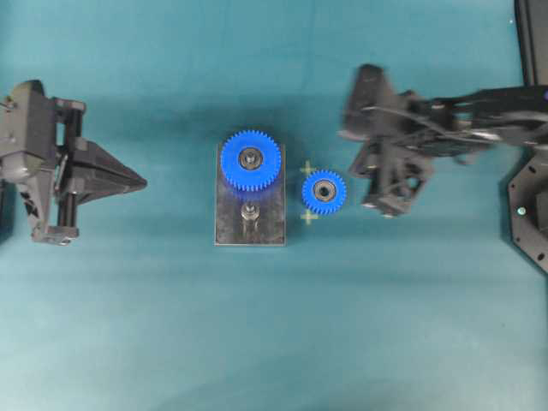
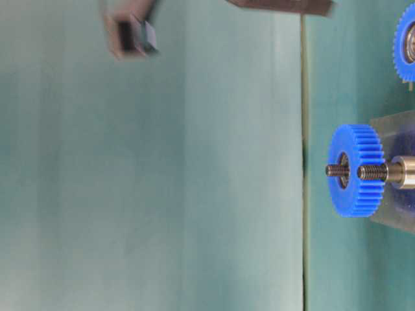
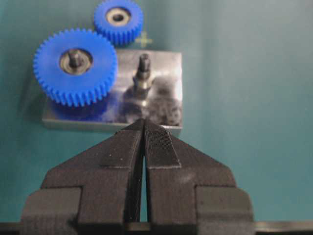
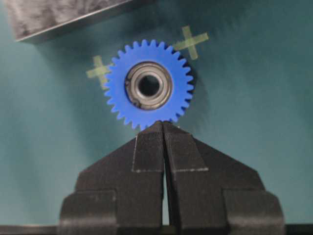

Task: Fit the small gear onto the shaft.
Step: 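Move the right gripper over the small blue gear beside the plate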

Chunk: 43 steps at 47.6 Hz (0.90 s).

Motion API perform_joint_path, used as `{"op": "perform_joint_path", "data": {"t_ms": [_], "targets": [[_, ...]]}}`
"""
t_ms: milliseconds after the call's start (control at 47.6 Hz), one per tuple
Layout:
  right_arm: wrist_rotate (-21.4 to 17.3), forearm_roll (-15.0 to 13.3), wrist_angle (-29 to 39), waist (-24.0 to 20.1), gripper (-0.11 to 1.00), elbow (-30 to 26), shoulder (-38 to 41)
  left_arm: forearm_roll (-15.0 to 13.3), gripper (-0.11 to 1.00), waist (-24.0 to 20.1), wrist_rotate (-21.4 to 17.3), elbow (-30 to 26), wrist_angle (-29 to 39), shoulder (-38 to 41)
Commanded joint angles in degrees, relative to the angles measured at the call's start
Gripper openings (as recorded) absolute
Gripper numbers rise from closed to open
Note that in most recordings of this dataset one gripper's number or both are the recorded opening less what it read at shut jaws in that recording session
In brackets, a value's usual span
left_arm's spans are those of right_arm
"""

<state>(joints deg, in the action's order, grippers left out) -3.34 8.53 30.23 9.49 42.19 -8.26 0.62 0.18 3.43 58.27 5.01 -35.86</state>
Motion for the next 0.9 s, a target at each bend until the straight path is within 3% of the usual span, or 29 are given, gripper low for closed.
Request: {"op": "perform_joint_path", "data": {"t_ms": [0,105,294,357,483,883], "targets": [[0.7,-0.1,0.4,0.1,0.03,-3.0,2.7,0.2,0.00,0.0,-0.1,-1.3,-0.3,-0.1],[1.2,-0.2,0.6,0.1,0.22,-4.3,5.5,0.2,0.00,0.1,-0.1,-1.2,-0.2,-0.2],[0.9,-1.8,0.3,0.2,0.77,-5.3,8.4,0.2,0.00,0.0,-0.2,-1.1,-0.2,-0.1],[0.8,-2.6,0.4,0.7,0.90,-5.8,9.1,0.1,0.00,0.0,-0.2,-1.1,-0.2,-0.2],[0.9,-3.0,0.6,1.7,0.85,-6.7,10.3,0.2,0.00,0.0,-0.2,-1.1,-0.2,-0.2],[1.3,-3.2,3.4,1.5,0.86,-9.1,14.3,0.3,0.00,-0.1,-0.3,-0.9,-0.4,-0.3]]}}
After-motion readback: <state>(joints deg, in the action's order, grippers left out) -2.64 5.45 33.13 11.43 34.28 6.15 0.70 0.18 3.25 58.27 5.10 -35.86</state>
